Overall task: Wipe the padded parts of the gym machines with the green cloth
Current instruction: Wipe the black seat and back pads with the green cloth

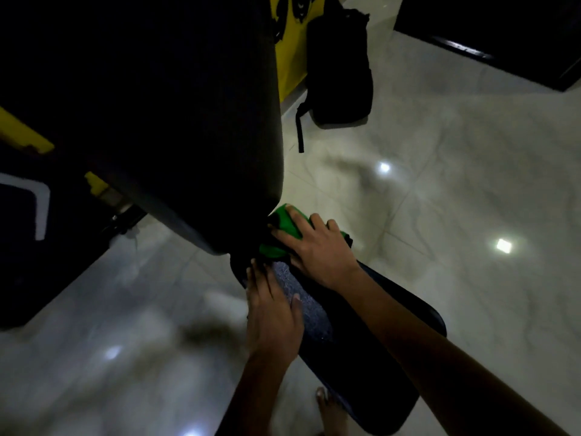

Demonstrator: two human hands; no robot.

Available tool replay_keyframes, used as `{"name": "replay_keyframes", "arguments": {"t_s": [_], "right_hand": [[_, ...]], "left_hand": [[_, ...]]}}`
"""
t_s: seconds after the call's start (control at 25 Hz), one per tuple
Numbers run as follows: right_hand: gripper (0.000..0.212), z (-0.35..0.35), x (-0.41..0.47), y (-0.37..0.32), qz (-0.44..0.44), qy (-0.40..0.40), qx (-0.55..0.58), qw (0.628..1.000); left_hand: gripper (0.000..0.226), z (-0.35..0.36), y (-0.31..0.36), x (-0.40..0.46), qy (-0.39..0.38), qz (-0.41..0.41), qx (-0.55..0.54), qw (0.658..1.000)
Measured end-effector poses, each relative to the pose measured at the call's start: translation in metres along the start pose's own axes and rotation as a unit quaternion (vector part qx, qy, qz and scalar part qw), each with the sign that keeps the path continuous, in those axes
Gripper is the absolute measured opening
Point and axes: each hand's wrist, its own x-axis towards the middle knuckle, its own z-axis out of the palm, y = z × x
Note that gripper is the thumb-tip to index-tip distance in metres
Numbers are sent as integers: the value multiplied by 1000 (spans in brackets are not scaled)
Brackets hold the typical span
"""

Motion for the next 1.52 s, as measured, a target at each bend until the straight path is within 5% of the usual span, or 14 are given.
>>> {"name": "replay_keyframes", "arguments": {"t_s": [0.2,0.44,0.68,0.92,1.52], "right_hand": [[78,1,-35,11,-2,30,-12,999],[60,5,9,-5,3,20,-28,999],[71,1,-50,23,-51,47,-12,998],[57,9,19,7,-61,26,19,998],[64,15,33,18,-258,76,3,963]], "left_hand": [[76,4,-9,-3,29,15,-43,999],[81,21,-11,-9,62,18,-54,996],[75,28,-5,-14,89,-2,-44,995],[71,37,8,-15,119,-41,-7,992],[55,93,46,-50,228,-109,6,967]]}}
